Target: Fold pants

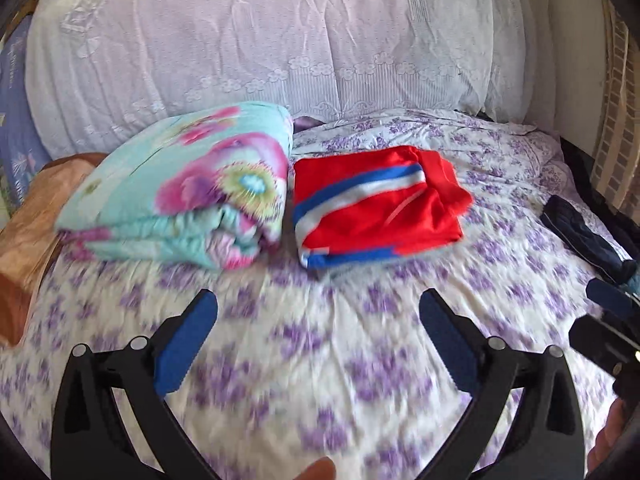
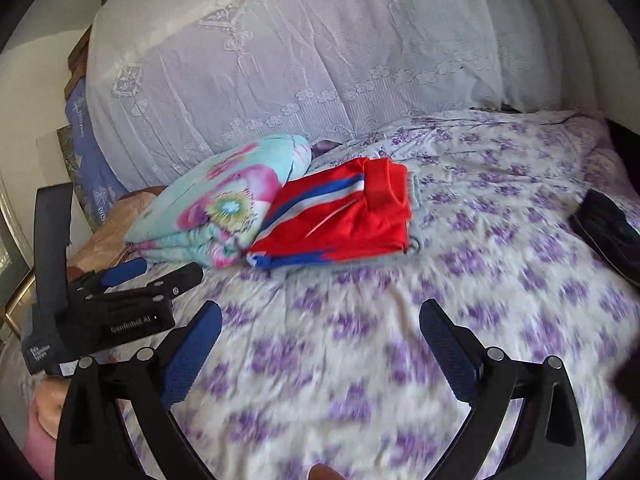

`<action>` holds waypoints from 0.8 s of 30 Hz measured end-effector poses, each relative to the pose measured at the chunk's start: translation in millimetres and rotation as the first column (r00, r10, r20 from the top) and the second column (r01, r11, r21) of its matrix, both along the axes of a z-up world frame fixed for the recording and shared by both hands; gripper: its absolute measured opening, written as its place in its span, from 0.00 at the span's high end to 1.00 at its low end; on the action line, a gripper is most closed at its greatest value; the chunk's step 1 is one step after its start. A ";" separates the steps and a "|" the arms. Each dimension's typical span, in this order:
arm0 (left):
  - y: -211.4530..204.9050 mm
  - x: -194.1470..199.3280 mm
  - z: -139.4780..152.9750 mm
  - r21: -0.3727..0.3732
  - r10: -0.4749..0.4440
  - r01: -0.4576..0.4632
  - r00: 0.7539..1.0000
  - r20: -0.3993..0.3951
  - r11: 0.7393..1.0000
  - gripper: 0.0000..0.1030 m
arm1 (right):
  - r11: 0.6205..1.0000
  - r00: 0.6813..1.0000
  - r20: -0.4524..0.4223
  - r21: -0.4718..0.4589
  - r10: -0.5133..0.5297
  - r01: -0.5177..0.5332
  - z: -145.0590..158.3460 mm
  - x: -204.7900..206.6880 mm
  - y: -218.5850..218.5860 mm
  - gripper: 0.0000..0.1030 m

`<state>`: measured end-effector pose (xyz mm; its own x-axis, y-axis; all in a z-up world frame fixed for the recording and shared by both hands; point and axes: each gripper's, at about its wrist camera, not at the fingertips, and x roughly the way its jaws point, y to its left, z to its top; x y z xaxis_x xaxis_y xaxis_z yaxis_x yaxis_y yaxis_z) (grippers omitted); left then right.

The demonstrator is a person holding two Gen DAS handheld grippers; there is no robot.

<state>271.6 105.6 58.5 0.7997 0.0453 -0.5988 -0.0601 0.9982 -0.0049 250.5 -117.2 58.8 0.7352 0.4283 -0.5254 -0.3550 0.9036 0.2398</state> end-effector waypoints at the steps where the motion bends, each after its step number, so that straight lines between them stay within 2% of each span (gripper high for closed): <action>1: -1.5 -10.2 -0.3 -0.002 0.000 0.000 1.000 0.002 1.000 0.04 | 1.000 1.000 0.013 -0.010 -0.005 0.005 -0.7 -13.3 -2.8 0.03; 5: -9.7 -69.9 -7.6 -0.023 0.028 -0.029 1.000 -0.008 0.999 0.04 | 0.995 0.996 0.070 -0.083 -0.047 0.053 -5.6 -68.7 -8.7 0.03; 9: -18.0 -106.8 -20.9 -0.068 0.017 -0.020 0.999 -0.039 0.997 0.04 | 0.985 0.994 0.095 -0.161 -0.044 0.059 -12.5 -100.4 -8.0 0.03; 13: -26.5 -139.5 -31.2 -0.074 0.014 -0.018 0.999 -0.048 0.997 0.04 | 0.974 0.992 0.126 -0.218 -0.033 0.060 -19.5 -128.7 -9.1 0.03; 19: -31.0 -167.9 -39.2 -0.077 0.016 -0.020 0.998 -0.057 0.997 0.04 | 0.970 0.994 0.102 -0.232 -0.045 0.068 -32.7 -140.1 -15.4 0.03; 24: -36.9 -176.3 -34.6 -0.057 0.005 -0.007 0.999 -0.043 0.998 0.04 | 0.973 0.995 0.089 -0.223 -0.045 0.064 -38.5 -142.9 -19.0 0.03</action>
